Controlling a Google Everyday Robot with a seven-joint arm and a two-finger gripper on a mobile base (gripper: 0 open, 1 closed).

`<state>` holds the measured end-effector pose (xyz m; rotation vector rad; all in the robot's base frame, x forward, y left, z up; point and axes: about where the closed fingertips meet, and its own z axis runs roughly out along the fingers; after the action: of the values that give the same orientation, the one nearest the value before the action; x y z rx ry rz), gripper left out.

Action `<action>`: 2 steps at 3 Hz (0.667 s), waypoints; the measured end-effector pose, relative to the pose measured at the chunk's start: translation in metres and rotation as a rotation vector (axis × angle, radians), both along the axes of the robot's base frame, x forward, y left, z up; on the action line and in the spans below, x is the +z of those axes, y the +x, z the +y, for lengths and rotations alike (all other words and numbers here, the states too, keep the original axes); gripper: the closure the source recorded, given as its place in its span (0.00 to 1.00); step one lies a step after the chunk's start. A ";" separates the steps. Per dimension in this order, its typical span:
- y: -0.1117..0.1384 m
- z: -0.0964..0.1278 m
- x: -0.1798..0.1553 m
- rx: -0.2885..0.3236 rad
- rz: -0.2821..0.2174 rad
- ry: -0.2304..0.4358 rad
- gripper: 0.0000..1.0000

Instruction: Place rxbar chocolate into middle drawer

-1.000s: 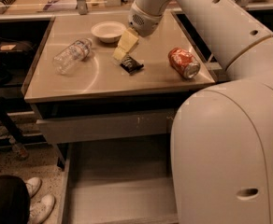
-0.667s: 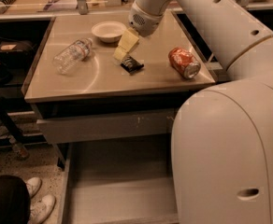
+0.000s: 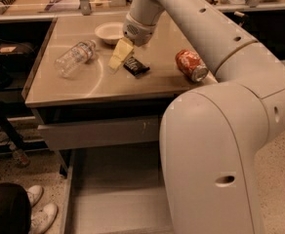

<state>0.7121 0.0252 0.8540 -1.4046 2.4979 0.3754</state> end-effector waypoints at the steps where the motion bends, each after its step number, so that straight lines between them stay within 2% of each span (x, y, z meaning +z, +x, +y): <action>1: 0.010 0.005 -0.004 -0.001 -0.022 -0.021 0.00; 2: 0.016 0.002 -0.012 -0.018 -0.024 -0.024 0.00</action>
Offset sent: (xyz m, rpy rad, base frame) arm 0.0188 -0.0089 -0.0140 -0.0351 -0.0196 -0.0386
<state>0.7283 0.0268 0.8421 -1.3869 2.5022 0.3246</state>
